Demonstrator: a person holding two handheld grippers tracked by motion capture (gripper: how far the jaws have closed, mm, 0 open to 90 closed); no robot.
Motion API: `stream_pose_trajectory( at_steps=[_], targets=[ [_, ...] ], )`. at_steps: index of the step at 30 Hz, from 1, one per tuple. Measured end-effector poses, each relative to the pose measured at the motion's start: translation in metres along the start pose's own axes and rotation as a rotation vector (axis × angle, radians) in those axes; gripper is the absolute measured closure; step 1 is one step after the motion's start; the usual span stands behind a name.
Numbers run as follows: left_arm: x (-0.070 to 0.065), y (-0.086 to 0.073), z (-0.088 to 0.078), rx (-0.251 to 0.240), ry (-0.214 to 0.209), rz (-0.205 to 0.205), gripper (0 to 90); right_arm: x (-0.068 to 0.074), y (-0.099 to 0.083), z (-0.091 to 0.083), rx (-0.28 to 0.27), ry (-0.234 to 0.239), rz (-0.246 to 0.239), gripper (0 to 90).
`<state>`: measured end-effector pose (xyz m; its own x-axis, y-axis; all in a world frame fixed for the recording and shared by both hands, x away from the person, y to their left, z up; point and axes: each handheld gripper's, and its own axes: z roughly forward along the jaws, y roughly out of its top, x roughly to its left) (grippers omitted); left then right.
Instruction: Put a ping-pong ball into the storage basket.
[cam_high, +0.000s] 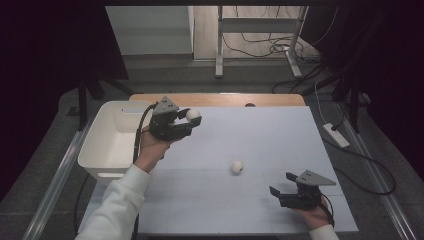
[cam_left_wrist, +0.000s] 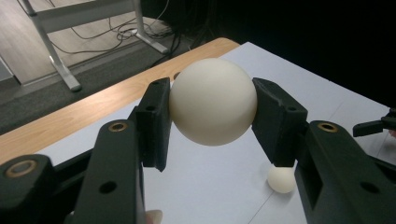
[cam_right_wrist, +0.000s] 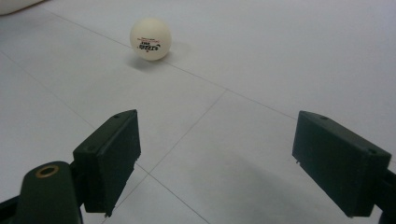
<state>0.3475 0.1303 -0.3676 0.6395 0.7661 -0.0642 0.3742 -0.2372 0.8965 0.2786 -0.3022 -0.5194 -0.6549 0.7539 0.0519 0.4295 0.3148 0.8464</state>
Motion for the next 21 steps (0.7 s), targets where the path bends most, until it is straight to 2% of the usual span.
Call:
stream_pose_trajectory(
  at_steps=[21],
  targets=[
    [0.016,0.002,-0.014,-0.021,0.043,-0.028,50.3,-0.001,0.000,-0.001,-0.002,-0.002,0.001,15.2]
  ],
)
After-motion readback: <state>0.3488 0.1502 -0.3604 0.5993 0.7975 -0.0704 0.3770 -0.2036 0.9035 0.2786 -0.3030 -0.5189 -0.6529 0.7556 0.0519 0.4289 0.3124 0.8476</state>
